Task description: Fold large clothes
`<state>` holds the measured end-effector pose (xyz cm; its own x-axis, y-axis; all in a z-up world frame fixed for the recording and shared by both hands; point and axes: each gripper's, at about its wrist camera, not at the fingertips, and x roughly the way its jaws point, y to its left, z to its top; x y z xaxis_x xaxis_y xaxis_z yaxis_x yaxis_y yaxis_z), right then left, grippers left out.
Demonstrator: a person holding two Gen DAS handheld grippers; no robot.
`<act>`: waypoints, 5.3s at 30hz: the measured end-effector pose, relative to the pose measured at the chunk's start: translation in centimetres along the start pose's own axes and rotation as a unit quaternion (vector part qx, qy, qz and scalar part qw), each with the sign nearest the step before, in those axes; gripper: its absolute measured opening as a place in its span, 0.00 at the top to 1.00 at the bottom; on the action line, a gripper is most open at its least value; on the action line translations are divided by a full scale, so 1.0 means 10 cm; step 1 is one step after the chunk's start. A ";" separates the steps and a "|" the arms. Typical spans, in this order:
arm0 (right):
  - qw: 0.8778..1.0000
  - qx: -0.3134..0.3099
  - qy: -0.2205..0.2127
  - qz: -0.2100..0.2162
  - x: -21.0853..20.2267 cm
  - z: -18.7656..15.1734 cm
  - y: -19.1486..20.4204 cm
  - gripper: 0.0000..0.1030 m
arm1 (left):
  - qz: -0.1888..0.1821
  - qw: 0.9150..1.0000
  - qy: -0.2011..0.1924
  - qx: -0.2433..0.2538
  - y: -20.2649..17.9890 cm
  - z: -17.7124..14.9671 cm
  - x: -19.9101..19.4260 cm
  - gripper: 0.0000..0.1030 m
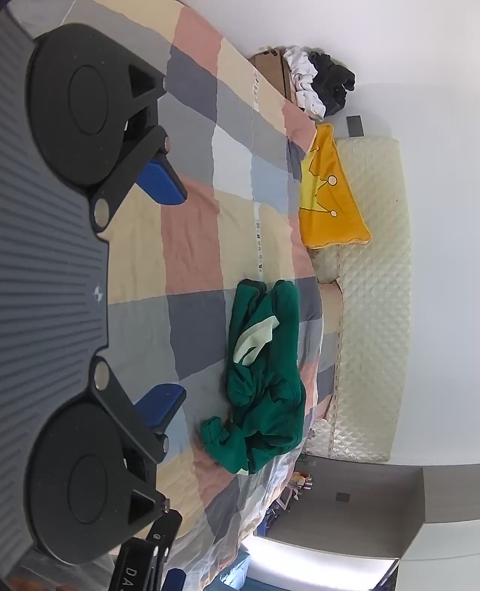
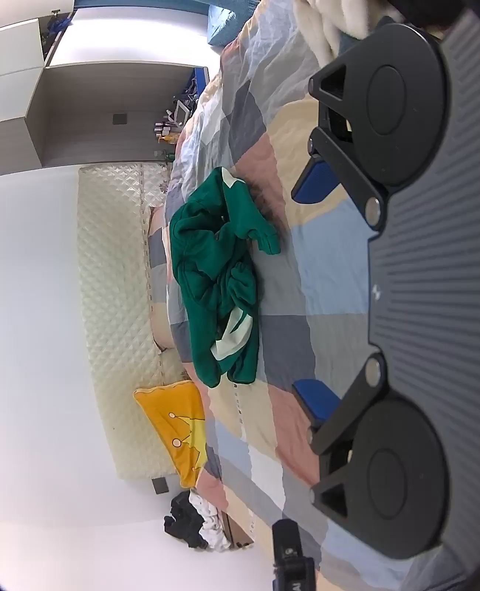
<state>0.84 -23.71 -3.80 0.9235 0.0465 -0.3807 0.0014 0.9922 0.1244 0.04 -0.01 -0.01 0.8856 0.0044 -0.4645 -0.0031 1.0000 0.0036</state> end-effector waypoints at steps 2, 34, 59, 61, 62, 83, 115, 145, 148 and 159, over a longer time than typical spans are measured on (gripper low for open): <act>1.000 0.000 0.000 0.002 0.01 0.00 0.00 0.00 | -0.004 1.000 -0.009 0.000 0.00 -0.01 -0.01 0.00; 1.000 -0.006 0.000 0.001 0.02 0.00 0.04 0.00 | -0.003 1.000 -0.005 0.004 0.05 -0.01 -0.01 0.00; 1.000 -0.005 0.003 0.000 0.06 -0.04 0.00 0.00 | -0.007 1.000 -0.003 0.006 0.05 -0.03 0.05 0.00; 1.000 -0.006 0.002 0.000 0.05 -0.03 0.01 0.00 | -0.007 1.000 -0.002 0.006 0.05 -0.03 0.05 0.00; 1.000 -0.006 0.002 -0.001 0.06 -0.04 0.00 0.00 | -0.007 1.000 -0.002 0.007 0.05 -0.03 0.05 0.00; 1.000 -0.012 0.000 -0.015 0.23 -0.18 0.00 0.00 | -0.011 1.000 -0.001 0.009 0.00 -0.12 0.16 0.00; 0.999 0.027 -0.010 -0.036 1.15 0.14 -0.23 0.00 | -0.072 0.996 0.045 0.007 -0.12 -0.03 1.66 0.00; 0.977 0.212 0.024 0.012 3.31 0.56 -0.99 0.26 | -0.176 0.973 0.058 -0.136 -0.48 0.73 4.05 0.02; 0.974 0.225 0.016 0.030 3.52 0.62 -1.08 0.27 | -0.193 0.970 0.048 -0.139 -0.59 0.84 4.34 0.03; 0.968 0.248 0.000 0.028 4.22 0.76 -1.37 0.28 | -0.248 0.944 0.042 -0.213 -0.79 1.15 5.41 0.03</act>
<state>42.69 -36.18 -14.54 0.9274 0.0982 -0.3608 0.1358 0.8106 0.5696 53.32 -7.72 -15.02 0.7874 -0.4824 -0.3837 0.2007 0.7893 -0.5803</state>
